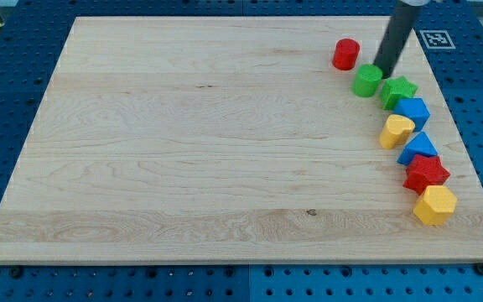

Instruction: Push the red circle into the green circle

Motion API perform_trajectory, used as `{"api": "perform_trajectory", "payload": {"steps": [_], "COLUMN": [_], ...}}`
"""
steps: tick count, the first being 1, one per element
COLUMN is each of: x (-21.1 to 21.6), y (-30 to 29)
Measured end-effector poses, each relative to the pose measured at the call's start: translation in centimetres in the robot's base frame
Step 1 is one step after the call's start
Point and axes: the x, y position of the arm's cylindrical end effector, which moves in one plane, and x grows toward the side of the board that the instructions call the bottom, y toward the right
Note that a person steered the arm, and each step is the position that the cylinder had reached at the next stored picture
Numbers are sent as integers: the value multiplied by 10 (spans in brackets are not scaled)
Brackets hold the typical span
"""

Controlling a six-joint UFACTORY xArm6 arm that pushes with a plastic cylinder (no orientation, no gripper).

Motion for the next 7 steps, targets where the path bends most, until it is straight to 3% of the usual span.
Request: {"api": "perform_trajectory", "payload": {"steps": [1,3,5,6,7], "x": [0,-16,-112,-106,-73], "y": [-27,37,-21,-38,-38]}}
